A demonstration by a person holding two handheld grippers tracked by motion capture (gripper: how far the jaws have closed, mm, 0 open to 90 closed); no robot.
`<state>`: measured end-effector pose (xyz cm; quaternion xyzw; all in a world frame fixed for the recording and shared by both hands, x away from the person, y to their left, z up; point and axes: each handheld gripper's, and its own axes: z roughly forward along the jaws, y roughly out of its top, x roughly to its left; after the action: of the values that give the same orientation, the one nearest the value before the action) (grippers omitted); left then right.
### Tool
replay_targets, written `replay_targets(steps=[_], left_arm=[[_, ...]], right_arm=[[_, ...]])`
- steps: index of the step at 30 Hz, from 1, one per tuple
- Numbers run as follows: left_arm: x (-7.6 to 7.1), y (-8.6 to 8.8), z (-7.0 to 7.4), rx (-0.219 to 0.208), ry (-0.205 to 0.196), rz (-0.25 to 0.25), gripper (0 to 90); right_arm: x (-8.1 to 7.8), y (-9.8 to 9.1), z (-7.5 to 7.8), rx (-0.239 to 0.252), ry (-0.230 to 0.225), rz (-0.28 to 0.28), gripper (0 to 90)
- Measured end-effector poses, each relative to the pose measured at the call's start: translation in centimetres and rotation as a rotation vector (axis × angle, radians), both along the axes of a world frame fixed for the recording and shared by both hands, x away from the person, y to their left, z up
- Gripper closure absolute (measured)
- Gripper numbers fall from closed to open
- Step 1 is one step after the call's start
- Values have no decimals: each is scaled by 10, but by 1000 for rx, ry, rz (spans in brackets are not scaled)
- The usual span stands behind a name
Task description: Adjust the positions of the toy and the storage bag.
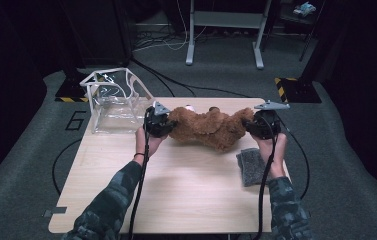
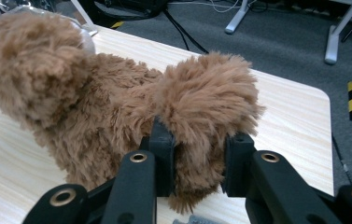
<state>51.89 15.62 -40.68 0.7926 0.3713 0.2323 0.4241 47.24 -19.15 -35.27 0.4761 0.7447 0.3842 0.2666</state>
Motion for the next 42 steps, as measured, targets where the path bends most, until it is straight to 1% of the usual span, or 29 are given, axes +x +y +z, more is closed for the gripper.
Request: replay_targets(steps=[1, 4, 5, 9, 10, 12, 14, 15, 19, 21, 22, 23, 24, 25, 26, 27, 28, 29, 30, 33, 34, 35, 36, 37, 38, 39, 40, 41, 42], left_arm=[[1, 1, 0, 5, 0, 1, 770], [5, 3, 0, 12, 2, 8, 770], [7, 3, -1, 21, 1, 8, 769], [13, 5, -4, 41, 18, 11, 769], [14, 5, -6, 36, 9, 17, 769], [17, 4, -9, 47, 18, 18, 769], [21, 4, -11, 82, 31, 5, 767], [22, 4, -12, 91, 36, 6, 766], [29, 4, -22, 113, 77, 12, 755], [30, 5, -28, 127, 107, 19, 739], [30, 7, -31, 119, 108, 26, 732], [31, 10, -33, 99, 121, 36, 710], [31, 12, -33, 97, 135, 39, 677], [30, 15, -32, 85, 142, 55, 640], [29, 16, -31, 76, 146, 62, 581], [27, 17, -29, 77, 148, 72, 537], [24, 19, -27, 54, 149, 91, 482], [21, 20, -25, 52, 152, 85, 432], [18, 20, -24, 48, 159, 86, 401], [7, 19, -19, 35, 164, 68, 324], [3, 17, -18, 36, 161, 63, 306], [-1, 15, -16, 34, 164, 52, 297], [-4, 13, -15, 19, 161, 48, 283], [-8, 11, -12, 33, 162, 30, 277], [-11, 9, -10, 24, 159, 18, 268], [-15, 6, -7, 31, 155, 0, 259], [-17, 4, -5, 32, 150, -11, 254], [-21, -1, -2, 29, 147, -21, 254], [-24, -4, 0, 32, 144, -33, 251]], right_arm=[[-3, 2, 1, 5, 1, -2, 712], [-10, 8, 2, 3, -5, 3, 711], [-13, 9, 1, -3, -4, 6, 711], [-22, 17, -4, -1, 7, 15, 711], [-23, 18, -6, -2, 8, 18, 711], [-27, 21, -9, 4, 18, 19, 711], [-29, 24, -13, 1, 27, 24, 710], [-30, 26, -15, -7, 28, 29, 710], [-33, 31, -31, -2, 80, 34, 705], [-32, 33, -41, -9, 106, 44, 701], [-33, 34, -45, 6, 122, 40, 699], [-33, 33, -48, 16, 122, 45, 697], [-33, 33, -50, 19, 126, 48, 692], [-33, 32, -50, 23, 128, 53, 685], [-33, 32, -50, 36, 133, 53, 679], [-34, 31, -50, 28, 137, 57, 676], [-34, 32, -50, 24, 138, 56, 673], [-34, 31, -49, 25, 140, 57, 669], [-34, 31, -50, 26, 144, 58, 665], [-33, 31, -52, 29, 154, 53, 644], [-32, 31, -52, 34, 165, 51, 633], [-32, 29, -53, 31, 161, 56, 623], [-32, 29, -54, 36, 168, 49, 607], [-31, 28, -54, 42, 174, 45, 589], [-31, 27, -55, 34, 165, 55, 556], [-30, 27, -55, 39, 171, 48, 514], [-31, 25, -54, 31, 184, 46, 466], [-30, 24, -55, 35, 178, 48, 414], [-30, 21, -54, 41, 191, 48, 343]])
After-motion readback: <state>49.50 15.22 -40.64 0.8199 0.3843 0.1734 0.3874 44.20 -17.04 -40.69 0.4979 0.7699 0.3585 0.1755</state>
